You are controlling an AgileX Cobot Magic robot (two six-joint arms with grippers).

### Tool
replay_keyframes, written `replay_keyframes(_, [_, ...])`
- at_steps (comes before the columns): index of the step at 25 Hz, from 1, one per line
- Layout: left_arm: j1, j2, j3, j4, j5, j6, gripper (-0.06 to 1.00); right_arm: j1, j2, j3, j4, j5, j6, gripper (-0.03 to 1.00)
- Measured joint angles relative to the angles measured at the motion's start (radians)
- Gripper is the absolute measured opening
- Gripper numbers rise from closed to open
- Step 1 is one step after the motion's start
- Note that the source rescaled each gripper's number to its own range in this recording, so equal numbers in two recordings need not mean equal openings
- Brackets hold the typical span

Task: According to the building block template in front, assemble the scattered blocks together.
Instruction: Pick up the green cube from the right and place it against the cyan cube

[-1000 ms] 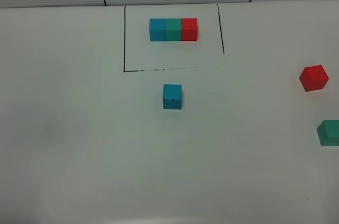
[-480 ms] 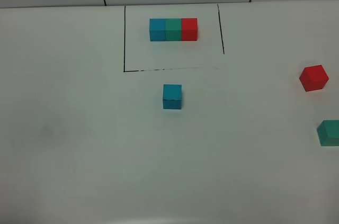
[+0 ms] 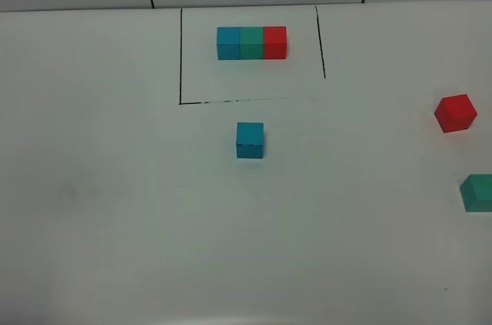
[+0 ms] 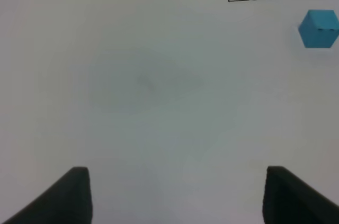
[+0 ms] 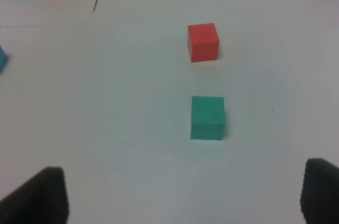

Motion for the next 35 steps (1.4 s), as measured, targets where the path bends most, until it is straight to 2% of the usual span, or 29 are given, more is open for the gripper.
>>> replay_keyframes(16, [0.000,0.003,0.000,0.000,0.000,0.000,0.63,0.000,0.000,0.000,-0.001,0.002,-0.001,0.92])
replay_keyframes(22, [0.000,0.003,0.000,0.000,0.000,0.000,0.63,0.000,0.053,-0.012,-0.038,0.004,-0.001,0.92])
replay_keyframes(28, [0.000,0.003,0.000,0.000,0.000,0.000,0.63,0.000,0.353,-0.079,-0.040,-0.040,0.011,0.92])
replay_keyframes(35, [0.000,0.003,0.000,0.000,0.000,0.000,0.63,0.000,0.909,-0.243,-0.052,-0.155,0.026,0.92])
